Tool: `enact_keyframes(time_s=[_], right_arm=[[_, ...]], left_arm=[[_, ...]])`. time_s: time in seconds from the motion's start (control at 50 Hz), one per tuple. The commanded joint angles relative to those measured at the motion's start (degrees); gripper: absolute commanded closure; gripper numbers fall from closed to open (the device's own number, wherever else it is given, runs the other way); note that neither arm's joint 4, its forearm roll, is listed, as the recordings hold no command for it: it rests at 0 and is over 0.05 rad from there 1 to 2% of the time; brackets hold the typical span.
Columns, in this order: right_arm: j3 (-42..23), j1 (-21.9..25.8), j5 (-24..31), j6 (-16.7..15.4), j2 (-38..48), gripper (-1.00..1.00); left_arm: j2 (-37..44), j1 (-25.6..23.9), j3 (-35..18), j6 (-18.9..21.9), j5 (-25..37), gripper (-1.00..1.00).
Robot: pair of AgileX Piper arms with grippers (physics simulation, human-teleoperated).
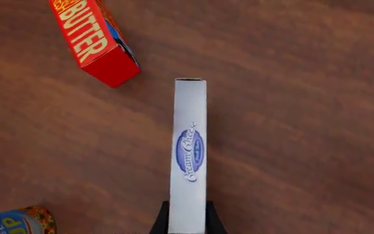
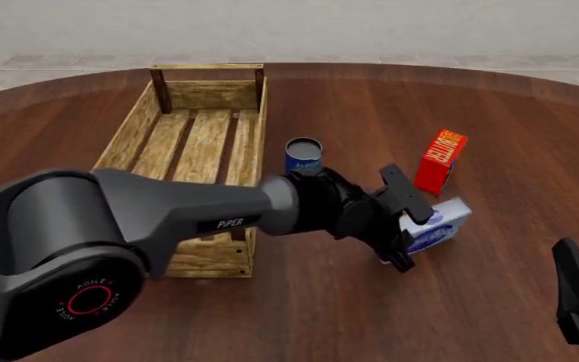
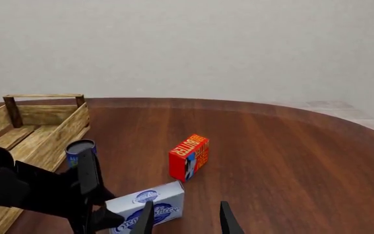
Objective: Pick up the cream cheese and put it in the tray.
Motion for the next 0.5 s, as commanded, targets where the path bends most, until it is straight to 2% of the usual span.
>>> enact_keyframes(time_s=[0.02, 0.5], right_arm=[[0.0, 0.0, 0.1, 0.1, 0.0, -1.0], [0.0, -0.1, 0.2, 0.2, 0.0, -1.0]], left_arm=[[-2.1, 0.7, 2.1, -0.3, -2.1, 1.0], [-10.0, 1.6, 9.1, -2.9, -7.4, 1.0]])
